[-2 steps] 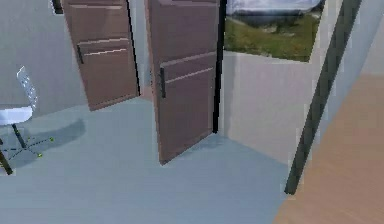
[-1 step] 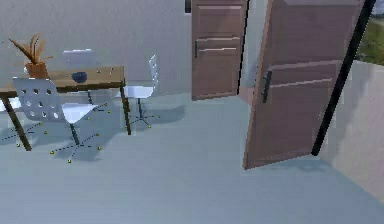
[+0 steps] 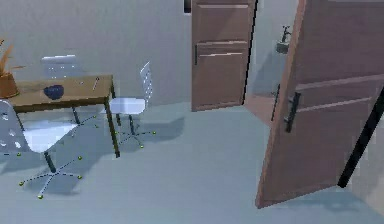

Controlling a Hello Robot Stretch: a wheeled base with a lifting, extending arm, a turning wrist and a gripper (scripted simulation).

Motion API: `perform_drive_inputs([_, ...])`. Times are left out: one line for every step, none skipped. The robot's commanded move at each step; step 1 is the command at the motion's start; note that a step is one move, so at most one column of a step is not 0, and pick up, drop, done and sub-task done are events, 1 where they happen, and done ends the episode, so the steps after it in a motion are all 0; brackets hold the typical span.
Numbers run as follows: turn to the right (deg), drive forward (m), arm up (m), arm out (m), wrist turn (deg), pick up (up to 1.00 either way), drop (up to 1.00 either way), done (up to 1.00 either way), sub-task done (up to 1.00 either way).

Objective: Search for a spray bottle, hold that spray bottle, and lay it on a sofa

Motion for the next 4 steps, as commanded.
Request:
perform_drive_inputs([-45.0,0.0,0.0,0.0,0.0,0.0,0.0,0.0,0.0])
perform_drive_inputs([-9.0,0.0,0.0,0.0,0.0,0.0,0.0,0.0,0.0])
perform_drive_inputs([0.0,0.4,0.0,0.0,0.0,0.0,0.0,0.0,0.0])
perform_drive_inputs([-21.0,0.0,0.0,0.0,0.0,0.0,0.0,0.0,0.0])
